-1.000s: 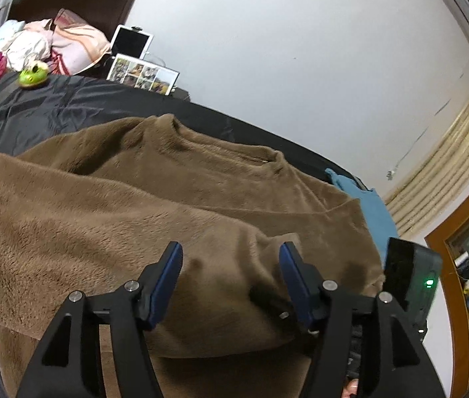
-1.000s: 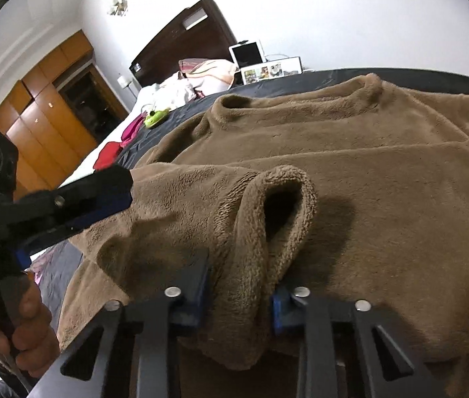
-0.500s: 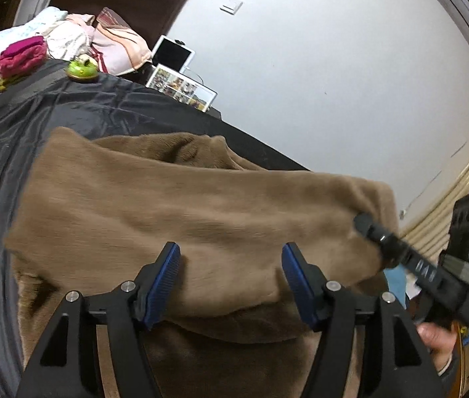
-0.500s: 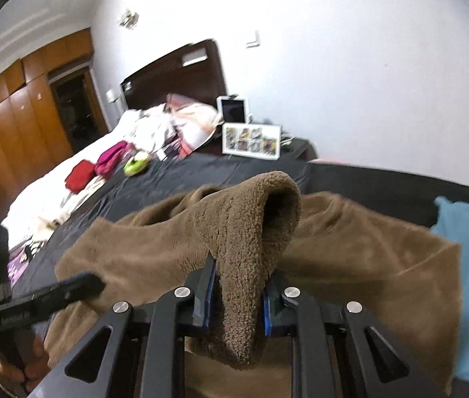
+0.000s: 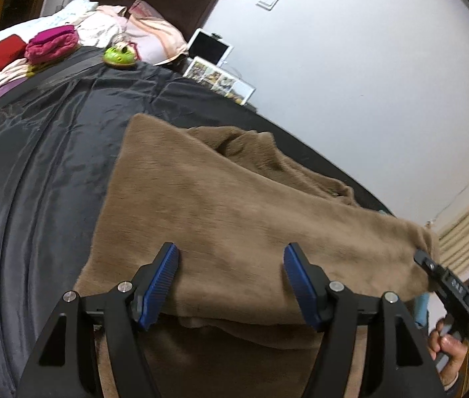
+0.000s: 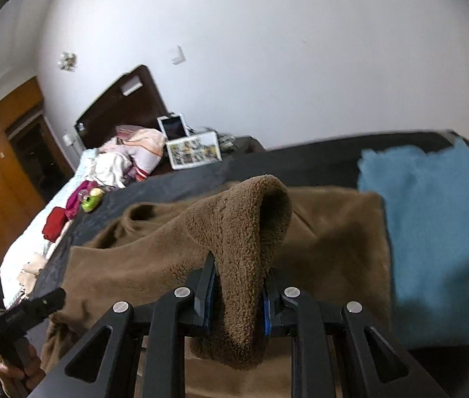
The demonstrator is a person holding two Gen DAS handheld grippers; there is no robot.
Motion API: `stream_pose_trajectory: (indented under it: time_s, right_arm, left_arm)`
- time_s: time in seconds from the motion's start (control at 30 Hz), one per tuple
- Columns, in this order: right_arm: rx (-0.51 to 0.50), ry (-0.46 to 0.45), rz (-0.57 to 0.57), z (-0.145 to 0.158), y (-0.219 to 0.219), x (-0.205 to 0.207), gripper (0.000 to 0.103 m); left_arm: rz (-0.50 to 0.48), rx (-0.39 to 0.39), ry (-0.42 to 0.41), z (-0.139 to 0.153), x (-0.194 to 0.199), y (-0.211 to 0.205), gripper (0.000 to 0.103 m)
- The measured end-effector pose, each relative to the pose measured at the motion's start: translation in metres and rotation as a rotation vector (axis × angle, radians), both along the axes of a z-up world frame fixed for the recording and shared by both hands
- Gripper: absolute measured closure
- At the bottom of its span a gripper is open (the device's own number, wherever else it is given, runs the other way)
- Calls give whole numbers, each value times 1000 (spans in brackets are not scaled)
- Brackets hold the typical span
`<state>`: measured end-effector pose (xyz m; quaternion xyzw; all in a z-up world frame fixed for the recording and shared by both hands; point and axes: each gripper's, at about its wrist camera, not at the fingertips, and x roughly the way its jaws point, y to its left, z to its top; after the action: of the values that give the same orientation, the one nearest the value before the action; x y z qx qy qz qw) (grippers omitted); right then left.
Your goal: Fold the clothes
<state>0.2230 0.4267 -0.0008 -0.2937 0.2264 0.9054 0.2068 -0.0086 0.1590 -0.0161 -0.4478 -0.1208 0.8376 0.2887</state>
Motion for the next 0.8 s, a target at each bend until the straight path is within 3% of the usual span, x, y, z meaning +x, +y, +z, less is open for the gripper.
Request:
stream_pose_trajectory:
  time_s: [0.17, 0.27, 0.3, 0.33, 0.5, 0.57, 0.77, 0.8]
  right_arm:
    - [-19, -86, -1, -27, 2, 1, 80]
    - [4, -138, -26, -37, 4, 4, 68]
    - [26, -146, -49, -38, 6, 7, 53]
    - [48, -154, -71, -39, 7, 11, 46]
    - [127, -157, -44, -33, -7, 12, 42]
    - [156, -155, -20, -30, -15, 11, 40]
    - [271, -190, 124, -30, -52, -13, 40]
    - [292, -206, 145, -32, -57, -19, 40]
  left_arm:
    - [19, -18, -16, -9, -3, 0, 32]
    - [25, -40, -10, -12, -2, 1, 32]
    - [27, -46, -12, -13, -2, 2, 32]
    - [28, -50, -17, -14, -3, 2, 32]
    - [28, -51, -13, -14, 0, 2, 32]
    - [24, -32, 23, -6, 5, -1, 32]
    - [109, -33, 253, 32, 22, -20, 22]
    - [106, -39, 247, 31, 20, -19, 22]
